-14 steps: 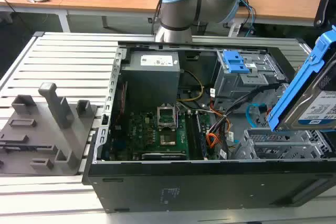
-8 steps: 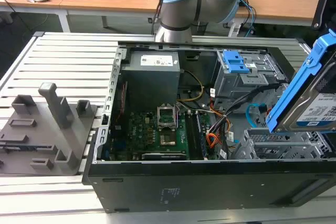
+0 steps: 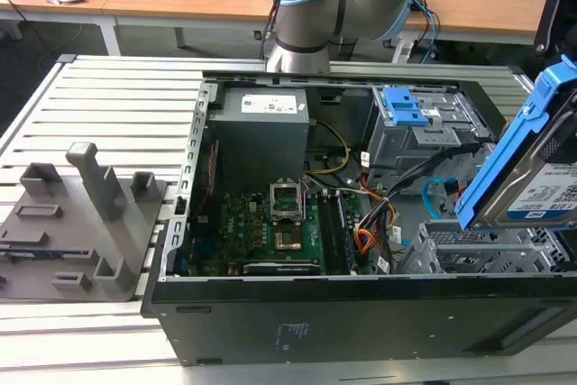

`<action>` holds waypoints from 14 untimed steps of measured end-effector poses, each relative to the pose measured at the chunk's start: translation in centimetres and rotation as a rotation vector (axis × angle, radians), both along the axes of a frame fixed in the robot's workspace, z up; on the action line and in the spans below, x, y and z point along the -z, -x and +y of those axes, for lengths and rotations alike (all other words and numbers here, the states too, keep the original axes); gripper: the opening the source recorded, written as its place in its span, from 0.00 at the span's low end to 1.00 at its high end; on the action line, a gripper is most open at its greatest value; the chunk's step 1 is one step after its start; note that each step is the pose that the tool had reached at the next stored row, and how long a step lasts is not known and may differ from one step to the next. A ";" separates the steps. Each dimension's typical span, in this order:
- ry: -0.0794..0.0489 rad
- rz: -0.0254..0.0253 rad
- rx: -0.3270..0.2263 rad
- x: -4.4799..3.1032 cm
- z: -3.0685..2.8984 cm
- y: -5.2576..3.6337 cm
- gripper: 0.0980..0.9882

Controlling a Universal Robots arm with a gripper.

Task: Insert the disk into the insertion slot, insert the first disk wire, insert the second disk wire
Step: 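Insert the disk into the insertion slot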

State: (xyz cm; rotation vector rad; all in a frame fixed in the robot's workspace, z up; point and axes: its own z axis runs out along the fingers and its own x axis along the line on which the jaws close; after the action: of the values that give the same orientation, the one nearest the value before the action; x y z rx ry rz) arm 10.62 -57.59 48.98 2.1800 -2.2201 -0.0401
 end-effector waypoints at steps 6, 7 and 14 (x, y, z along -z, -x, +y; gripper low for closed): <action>0.000 0.0000 0.000 0.57 0.00 0.00 0.30; 0.000 0.0000 0.000 0.62 0.00 0.00 0.30; 0.000 0.0000 0.000 1.05 0.00 0.00 0.30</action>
State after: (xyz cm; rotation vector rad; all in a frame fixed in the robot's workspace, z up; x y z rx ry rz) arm 10.62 -57.59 47.93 2.1800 -2.2199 -0.0399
